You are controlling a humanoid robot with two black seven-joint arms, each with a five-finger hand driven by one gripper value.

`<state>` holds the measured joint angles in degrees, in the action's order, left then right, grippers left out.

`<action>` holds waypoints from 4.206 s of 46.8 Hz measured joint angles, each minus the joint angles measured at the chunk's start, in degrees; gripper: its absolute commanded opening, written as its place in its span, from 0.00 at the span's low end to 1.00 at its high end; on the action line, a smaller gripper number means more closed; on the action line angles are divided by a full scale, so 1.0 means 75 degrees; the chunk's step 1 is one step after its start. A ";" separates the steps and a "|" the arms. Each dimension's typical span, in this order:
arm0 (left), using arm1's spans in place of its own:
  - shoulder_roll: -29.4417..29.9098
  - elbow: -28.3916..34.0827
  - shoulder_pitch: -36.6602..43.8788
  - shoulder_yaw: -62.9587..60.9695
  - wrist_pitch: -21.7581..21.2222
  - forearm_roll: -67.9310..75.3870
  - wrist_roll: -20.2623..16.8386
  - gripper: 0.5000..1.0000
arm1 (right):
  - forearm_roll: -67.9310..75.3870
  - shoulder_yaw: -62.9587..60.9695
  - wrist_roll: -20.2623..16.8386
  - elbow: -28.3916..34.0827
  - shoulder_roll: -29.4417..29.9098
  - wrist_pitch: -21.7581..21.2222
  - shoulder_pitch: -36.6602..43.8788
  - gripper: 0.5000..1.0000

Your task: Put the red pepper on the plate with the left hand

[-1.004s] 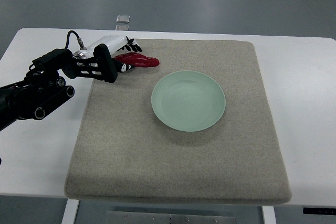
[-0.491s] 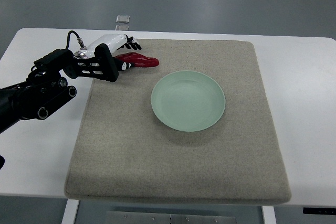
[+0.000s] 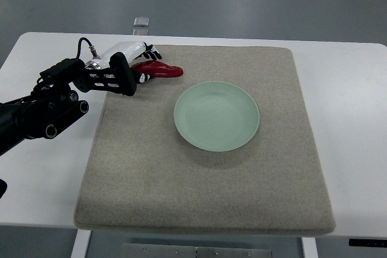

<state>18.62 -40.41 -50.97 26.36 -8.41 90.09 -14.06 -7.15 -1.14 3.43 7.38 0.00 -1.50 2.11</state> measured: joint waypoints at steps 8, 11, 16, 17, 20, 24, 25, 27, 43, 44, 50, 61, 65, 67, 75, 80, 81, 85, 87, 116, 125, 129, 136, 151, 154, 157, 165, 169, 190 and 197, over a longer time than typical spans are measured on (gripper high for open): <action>-0.0014 0.0022 0.0000 -0.0034 -0.0004 -0.0010 0.0000 0.33 | 0.0001 0.0000 0.0000 0.0000 0.0000 0.0000 0.0000 0.86; -0.0019 0.0022 0.0000 -0.0034 -0.0004 -0.0011 0.0000 0.33 | 0.0000 0.0000 0.0000 0.0000 0.0000 0.0000 0.0001 0.86; -0.0021 0.0022 0.0000 -0.0034 -0.0005 -0.0011 0.0000 0.27 | 0.0000 0.0000 0.0000 0.0000 0.0000 0.0000 0.0000 0.86; -0.0021 0.0022 0.0000 -0.0034 -0.0005 -0.0011 0.0000 0.26 | 0.0000 0.0000 0.0000 0.0000 0.0000 0.0000 0.0000 0.86; -0.0022 0.0022 0.0000 -0.0034 -0.0005 -0.0012 0.0000 0.25 | 0.0000 0.0000 0.0000 0.0000 0.0000 0.0000 0.0000 0.86; -0.0022 0.0022 0.0000 -0.0034 -0.0005 -0.0012 0.0000 0.17 | 0.0000 0.0000 0.0000 0.0000 0.0000 0.0000 0.0000 0.86; -0.0022 0.0022 0.0000 -0.0039 -0.0005 -0.0012 0.0000 0.16 | 0.0000 0.0000 0.0000 0.0000 0.0000 0.0000 0.0000 0.86; -0.0022 0.0022 0.0000 -0.0040 -0.0005 -0.0012 0.0000 0.06 | 0.0000 0.0000 0.0000 0.0000 0.0000 0.0000 0.0000 0.86; -0.0032 0.0016 0.0000 -0.0027 -0.0013 -0.0047 0.0000 0.00 | 0.0000 0.0000 0.0000 0.0000 0.0000 0.0000 0.0001 0.86; -0.0033 0.0013 0.0000 -0.0025 -0.0020 -0.0053 0.0000 0.00 | -0.0002 0.0000 0.0000 0.0000 0.0000 0.0001 0.0000 0.86; -0.0034 -0.0034 0.0000 0.0006 -0.0203 -0.0130 -0.0003 0.00 | -0.0004 0.0000 0.0000 0.0000 0.0000 0.0001 0.0000 0.86; -0.0037 -0.0327 0.0000 0.0129 -0.0449 -0.0214 -0.0033 0.00 | -0.0004 0.0000 0.0000 0.0000 0.0000 0.0001 0.0000 0.86; -0.0023 -0.0525 0.0000 0.0130 -0.0530 -0.0271 -0.0069 0.00 | -0.0004 0.0000 0.0000 0.0000 0.0000 0.0001 0.0001 0.86; -0.0018 -0.0636 0.0000 0.0130 -0.0562 -0.0277 -0.0102 0.00 | -0.0004 0.0000 0.0000 0.0000 0.0000 0.0007 0.0000 0.86; 0.0032 -0.1414 0.0012 0.0130 -0.0588 -0.0272 -0.0188 0.00 | -0.0004 0.0000 0.0000 0.0000 0.0000 0.0006 0.0000 0.86; 0.0038 -0.1969 0.0027 0.0120 -0.0643 -0.0216 -0.0198 0.00 | -0.0003 0.0000 0.0001 0.0000 0.0000 0.0002 0.0000 0.86; 0.0038 -0.2095 0.0032 0.0114 -0.0643 -0.0206 -0.0201 0.00 | -0.0003 0.0000 0.0001 0.0000 0.0000 0.0002 0.0000 0.86; 0.0035 -0.2471 0.0050 0.0083 -0.0643 -0.0181 -0.0253 0.00 | 0.0003 0.0000 0.0002 0.0000 0.0000 0.0001 0.0001 0.86; 0.0030 -0.2633 0.0060 0.0057 -0.0640 -0.0168 -0.0271 0.00 | 0.0004 0.0000 0.0001 0.0000 0.0000 0.0001 0.0000 0.86; -0.0032 -0.3251 0.0232 -0.0652 -0.0497 0.0692 -0.0605 0.00 | 0.0000 0.0000 0.0000 0.0000 0.0000 0.0001 0.0000 0.86; -0.0024 -0.3197 0.0257 -0.0781 -0.0496 0.0791 -0.0610 0.00 | 0.0000 0.0000 0.0000 0.0000 0.0000 0.0001 0.0001 0.86; -0.0031 -0.3179 0.0324 -0.0807 -0.0500 0.0806 -0.0610 0.00 | -0.0001 0.0000 0.0000 0.0000 0.0000 0.0001 0.0000 0.86; -0.0033 -0.3171 0.0372 -0.0812 -0.0519 0.0808 -0.0610 0.00 | -0.0003 0.0000 0.0000 0.0000 0.0000 0.0001 0.0000 0.86; -0.0032 -0.3178 0.0510 -0.0812 -0.0611 0.0802 -0.0738 0.40 | -0.0004 0.0000 0.0000 0.0000 0.0000 0.0001 0.0000 0.86; -0.0033 -0.3178 0.0525 -0.0810 -0.0627 0.0784 -0.0739 0.47 | -0.0004 0.0000 0.0000 0.0000 0.0000 0.0001 0.0000 0.86; -0.0033 -0.3178 0.0536 -0.0798 -0.0649 0.0774 -0.0739 0.52 | -0.0003 0.0000 0.0000 0.0000 0.0000 0.0001 0.0000 0.86; -0.0034 -0.3181 0.0582 -0.0786 -0.0665 0.0744 -0.0739 0.68 | 0.0002 0.0000 0.0000 0.0000 0.0000 0.0001 0.0000 0.86; -0.0034 -0.3193 0.0585 -0.0746 -0.0673 0.0722 -0.0739 0.71 | 0.0002 0.0000 0.0000 0.0000 0.0000 0.0001 0.0000 0.86; -0.0036 -0.3241 0.0703 -0.0102 -0.1054 -0.1057 -0.0739 0.97 | -0.0002 0.0000 0.0000 0.0000 0.0000 0.0001 0.0000 0.86; -0.0033 -0.3204 0.0800 0.0366 -0.1073 -0.2768 -0.0739 0.98 | -0.0001 0.0000 0.0000 0.0000 0.0000 0.0001 0.0000 0.86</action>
<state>18.37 -64.44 -44.97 29.10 -16.46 69.33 -19.60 -7.16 -1.14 3.43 7.38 0.00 -1.49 2.11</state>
